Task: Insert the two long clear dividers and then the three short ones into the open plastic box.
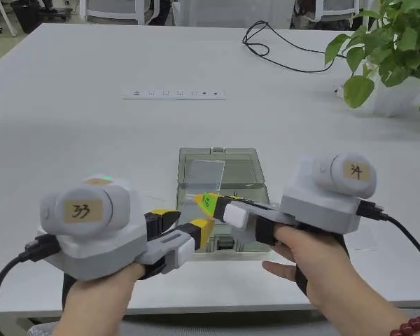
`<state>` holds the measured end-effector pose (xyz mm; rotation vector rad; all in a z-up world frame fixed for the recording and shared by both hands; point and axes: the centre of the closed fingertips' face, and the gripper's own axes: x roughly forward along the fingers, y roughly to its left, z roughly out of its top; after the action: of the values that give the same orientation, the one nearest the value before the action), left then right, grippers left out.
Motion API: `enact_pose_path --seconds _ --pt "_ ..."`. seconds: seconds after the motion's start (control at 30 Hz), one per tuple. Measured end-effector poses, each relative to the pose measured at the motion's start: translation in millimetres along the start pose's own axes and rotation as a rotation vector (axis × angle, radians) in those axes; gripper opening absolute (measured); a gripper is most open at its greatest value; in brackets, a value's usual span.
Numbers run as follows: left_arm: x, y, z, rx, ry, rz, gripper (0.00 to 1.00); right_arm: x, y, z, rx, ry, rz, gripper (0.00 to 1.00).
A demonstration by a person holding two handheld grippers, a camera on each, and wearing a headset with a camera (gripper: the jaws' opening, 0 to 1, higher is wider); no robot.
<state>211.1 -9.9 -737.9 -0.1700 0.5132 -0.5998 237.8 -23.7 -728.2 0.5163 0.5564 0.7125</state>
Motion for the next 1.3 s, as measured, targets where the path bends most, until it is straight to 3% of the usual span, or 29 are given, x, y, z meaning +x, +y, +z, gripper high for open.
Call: enact_pose_path --seconds 0.37,0.9,1.0,1.13,1.3 --pt "1.4 1.2 2.9 -0.014 -0.009 0.010 0.30 4.9 -0.9 1.3 0.075 0.007 -0.024 0.09" --pt "0.8 -1.9 7.3 -0.074 -0.020 -0.024 0.31 2.1 5.3 6.6 0.116 0.015 0.032 0.06" --pt "0.9 -4.6 8.9 -0.052 -0.022 -0.032 0.32 0.8 6.3 10.0 0.108 0.011 0.028 0.06" --pt "0.1 -7.3 8.3 0.050 -0.005 -0.031 0.35 -2.1 4.0 17.3 0.060 0.017 0.001 0.06" --pt "-0.2 -8.6 4.9 0.143 0.005 -0.037 0.40 -6.5 -10.8 17.2 0.078 0.066 -0.072 0.06"
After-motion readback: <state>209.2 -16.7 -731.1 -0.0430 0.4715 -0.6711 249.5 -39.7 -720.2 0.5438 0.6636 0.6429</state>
